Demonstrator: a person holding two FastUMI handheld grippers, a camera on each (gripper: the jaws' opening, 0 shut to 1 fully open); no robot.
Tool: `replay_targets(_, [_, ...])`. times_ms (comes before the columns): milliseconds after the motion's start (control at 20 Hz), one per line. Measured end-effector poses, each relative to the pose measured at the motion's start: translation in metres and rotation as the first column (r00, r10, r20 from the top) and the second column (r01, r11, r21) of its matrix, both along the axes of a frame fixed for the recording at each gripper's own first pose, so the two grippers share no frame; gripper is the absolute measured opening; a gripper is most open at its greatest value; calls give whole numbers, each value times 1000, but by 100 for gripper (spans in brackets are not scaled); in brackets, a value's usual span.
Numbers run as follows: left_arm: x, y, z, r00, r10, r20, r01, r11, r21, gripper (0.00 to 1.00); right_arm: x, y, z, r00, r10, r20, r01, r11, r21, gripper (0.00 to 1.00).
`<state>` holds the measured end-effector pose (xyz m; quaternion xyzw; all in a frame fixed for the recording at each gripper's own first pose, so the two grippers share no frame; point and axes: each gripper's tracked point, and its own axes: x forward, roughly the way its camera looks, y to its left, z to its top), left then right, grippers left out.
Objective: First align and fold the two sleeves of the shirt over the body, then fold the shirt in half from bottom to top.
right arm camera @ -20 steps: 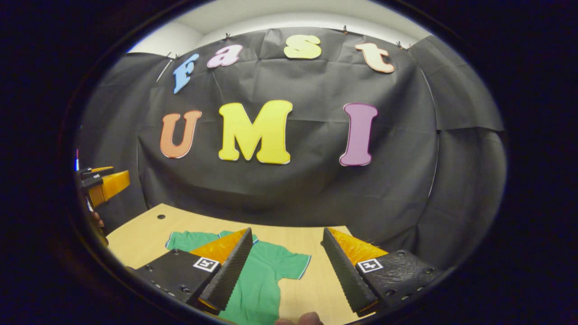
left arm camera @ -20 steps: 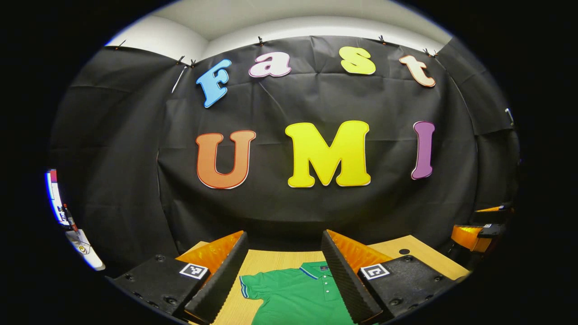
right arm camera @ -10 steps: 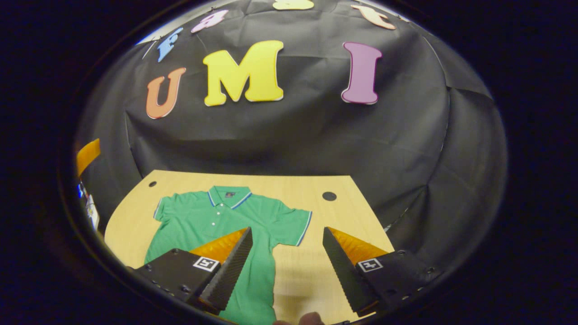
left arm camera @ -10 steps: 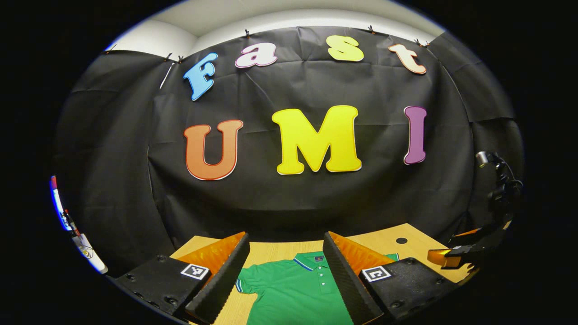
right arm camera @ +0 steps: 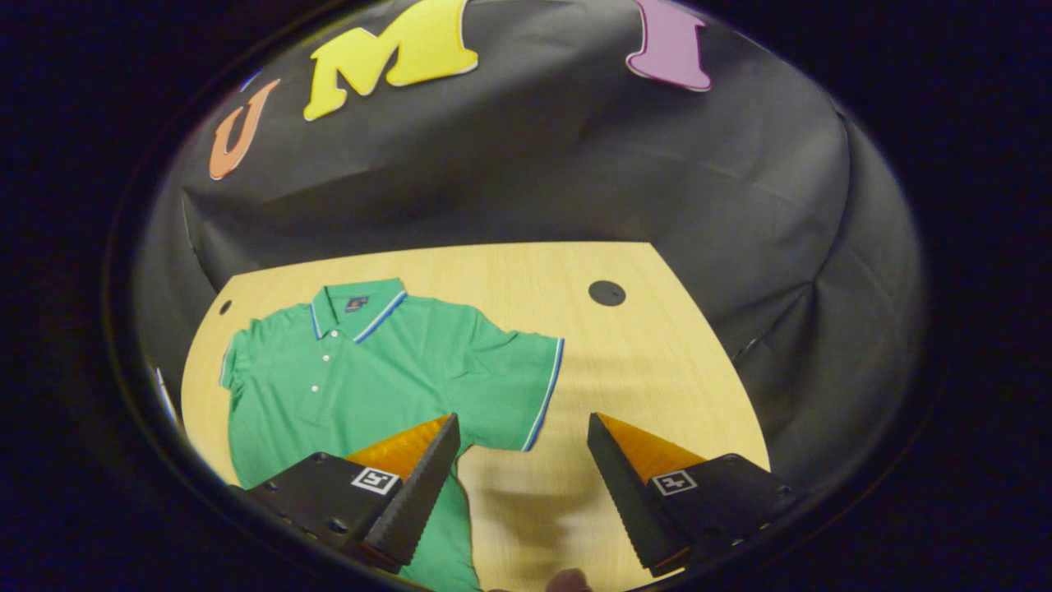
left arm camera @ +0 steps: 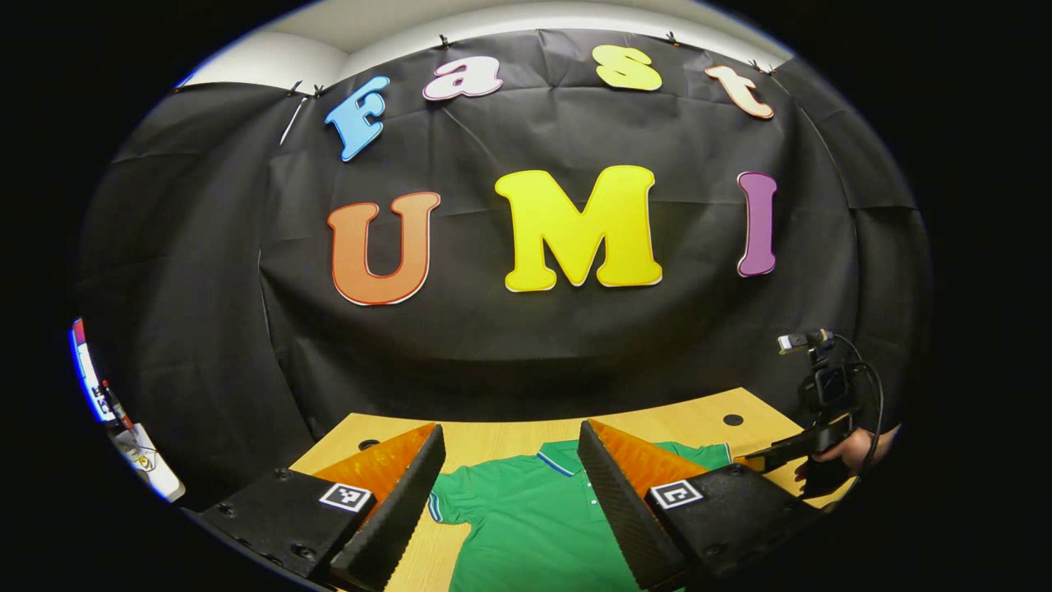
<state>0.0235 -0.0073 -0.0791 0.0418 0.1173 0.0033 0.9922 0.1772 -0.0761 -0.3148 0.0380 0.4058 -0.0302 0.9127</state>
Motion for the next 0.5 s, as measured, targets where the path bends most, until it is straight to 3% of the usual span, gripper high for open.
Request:
replay_targets(250, [-2, 13, -9, 999, 32, -26, -32, 999, 4, 100, 19, -7, -51, 992, -51, -115, 53, 998, 18, 95])
replay_targets(500, [-6, 13, -19, 998, 32, -59, -31, 999, 19, 100, 25, -11, -67, 979, -123, -161, 133, 990, 51, 93])
